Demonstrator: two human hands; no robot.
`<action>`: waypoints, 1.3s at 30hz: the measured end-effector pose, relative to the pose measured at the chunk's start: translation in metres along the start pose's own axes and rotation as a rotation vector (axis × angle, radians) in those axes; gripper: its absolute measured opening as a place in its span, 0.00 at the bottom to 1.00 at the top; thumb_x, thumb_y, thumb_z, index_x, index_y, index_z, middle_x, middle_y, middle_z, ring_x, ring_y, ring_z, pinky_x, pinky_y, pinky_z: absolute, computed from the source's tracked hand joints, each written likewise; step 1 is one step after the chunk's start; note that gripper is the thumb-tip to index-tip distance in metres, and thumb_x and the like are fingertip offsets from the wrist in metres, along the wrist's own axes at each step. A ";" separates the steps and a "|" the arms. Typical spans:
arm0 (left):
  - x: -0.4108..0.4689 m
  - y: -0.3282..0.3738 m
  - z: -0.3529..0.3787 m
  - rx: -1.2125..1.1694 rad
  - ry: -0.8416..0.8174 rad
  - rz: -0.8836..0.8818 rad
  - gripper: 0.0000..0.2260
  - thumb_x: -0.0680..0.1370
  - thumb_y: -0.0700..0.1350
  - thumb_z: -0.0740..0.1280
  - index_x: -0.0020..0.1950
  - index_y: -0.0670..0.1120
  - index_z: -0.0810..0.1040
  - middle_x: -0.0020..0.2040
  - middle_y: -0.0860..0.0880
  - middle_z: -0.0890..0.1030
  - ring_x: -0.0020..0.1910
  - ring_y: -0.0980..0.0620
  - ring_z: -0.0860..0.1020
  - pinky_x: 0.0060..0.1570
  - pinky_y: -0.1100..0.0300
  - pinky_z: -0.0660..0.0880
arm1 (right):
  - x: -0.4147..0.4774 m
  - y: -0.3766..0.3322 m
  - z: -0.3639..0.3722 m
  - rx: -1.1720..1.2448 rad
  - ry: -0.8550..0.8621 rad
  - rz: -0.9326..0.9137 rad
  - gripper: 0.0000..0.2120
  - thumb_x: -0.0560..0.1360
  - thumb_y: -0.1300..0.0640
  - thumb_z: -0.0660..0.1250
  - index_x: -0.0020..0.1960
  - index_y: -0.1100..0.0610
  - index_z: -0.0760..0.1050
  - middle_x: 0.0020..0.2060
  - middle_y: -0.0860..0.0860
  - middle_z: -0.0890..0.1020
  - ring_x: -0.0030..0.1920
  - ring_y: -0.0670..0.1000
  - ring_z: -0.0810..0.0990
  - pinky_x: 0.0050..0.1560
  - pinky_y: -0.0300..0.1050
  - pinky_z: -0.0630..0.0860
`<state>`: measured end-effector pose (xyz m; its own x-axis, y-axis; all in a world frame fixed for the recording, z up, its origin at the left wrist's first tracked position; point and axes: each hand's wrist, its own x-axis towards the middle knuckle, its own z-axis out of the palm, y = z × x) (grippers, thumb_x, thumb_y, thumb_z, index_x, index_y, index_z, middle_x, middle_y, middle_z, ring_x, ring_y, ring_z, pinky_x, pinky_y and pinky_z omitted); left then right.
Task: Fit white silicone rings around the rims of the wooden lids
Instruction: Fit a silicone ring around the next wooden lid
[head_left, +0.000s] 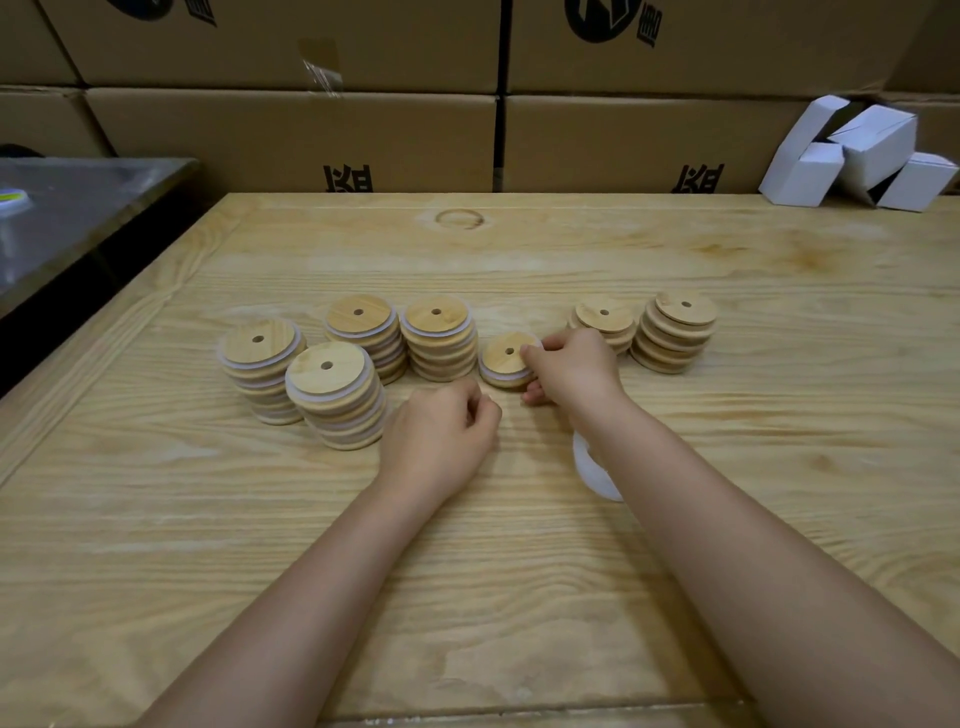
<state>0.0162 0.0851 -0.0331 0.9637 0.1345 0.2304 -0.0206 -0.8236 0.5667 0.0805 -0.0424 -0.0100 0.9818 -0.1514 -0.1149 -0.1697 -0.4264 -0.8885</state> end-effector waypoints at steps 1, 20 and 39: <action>0.000 0.000 0.000 0.000 -0.002 0.003 0.11 0.75 0.52 0.60 0.40 0.46 0.76 0.35 0.47 0.80 0.42 0.42 0.77 0.41 0.52 0.74 | 0.000 0.000 0.001 0.022 -0.005 0.004 0.11 0.75 0.60 0.65 0.53 0.67 0.76 0.34 0.55 0.81 0.30 0.52 0.83 0.47 0.53 0.81; 0.000 -0.002 0.001 -0.003 -0.031 0.074 0.11 0.76 0.51 0.60 0.41 0.47 0.77 0.35 0.48 0.79 0.42 0.43 0.77 0.41 0.52 0.73 | -0.002 -0.006 -0.017 -0.846 0.301 -0.632 0.15 0.76 0.54 0.62 0.60 0.60 0.74 0.58 0.56 0.75 0.61 0.57 0.69 0.58 0.49 0.66; -0.002 -0.003 -0.001 -0.156 -0.063 0.132 0.12 0.79 0.52 0.59 0.40 0.48 0.76 0.30 0.50 0.78 0.34 0.51 0.77 0.35 0.56 0.72 | -0.002 0.018 -0.043 -0.824 0.248 -0.722 0.19 0.74 0.68 0.59 0.64 0.62 0.72 0.59 0.58 0.78 0.60 0.58 0.75 0.53 0.50 0.69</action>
<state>0.0137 0.0883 -0.0347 0.9646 -0.0076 0.2638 -0.1840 -0.7357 0.6519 0.0724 -0.0877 -0.0065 0.8446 0.2354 0.4808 0.3370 -0.9317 -0.1358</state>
